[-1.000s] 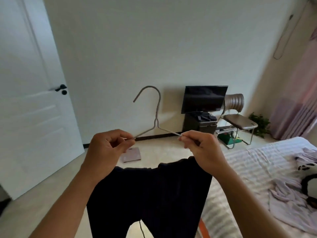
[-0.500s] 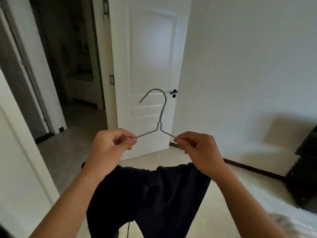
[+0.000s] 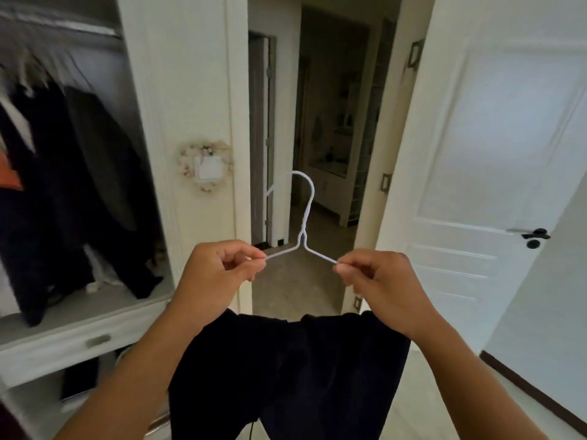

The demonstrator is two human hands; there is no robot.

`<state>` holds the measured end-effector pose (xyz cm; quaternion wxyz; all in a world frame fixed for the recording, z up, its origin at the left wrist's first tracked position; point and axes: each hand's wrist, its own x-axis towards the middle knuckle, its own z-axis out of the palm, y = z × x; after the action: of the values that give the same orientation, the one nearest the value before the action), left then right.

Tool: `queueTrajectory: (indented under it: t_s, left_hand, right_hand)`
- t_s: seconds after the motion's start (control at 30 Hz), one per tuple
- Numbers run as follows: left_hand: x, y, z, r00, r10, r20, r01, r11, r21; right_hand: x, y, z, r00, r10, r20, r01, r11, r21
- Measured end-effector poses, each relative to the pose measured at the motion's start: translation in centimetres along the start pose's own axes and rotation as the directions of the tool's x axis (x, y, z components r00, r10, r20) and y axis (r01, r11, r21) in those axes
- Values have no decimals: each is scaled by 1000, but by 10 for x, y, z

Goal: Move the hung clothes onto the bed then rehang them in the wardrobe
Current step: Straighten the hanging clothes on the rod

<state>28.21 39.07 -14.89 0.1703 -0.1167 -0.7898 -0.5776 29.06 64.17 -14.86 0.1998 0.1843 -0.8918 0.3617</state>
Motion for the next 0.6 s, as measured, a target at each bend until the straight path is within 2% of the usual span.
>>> queueTrajectory:
  t_s: [0.3,0.6]
  left_hand:
    - [41,-47,-90,980,-48,-194,63,995,74]
    - [102,-102,-191,984,18,-178,21,976,217]
  right_hand:
    - [96,-43,80,966,-169,194,176,984,-22]
    - [179,-111,162,923,-187,336,244,960,-137]
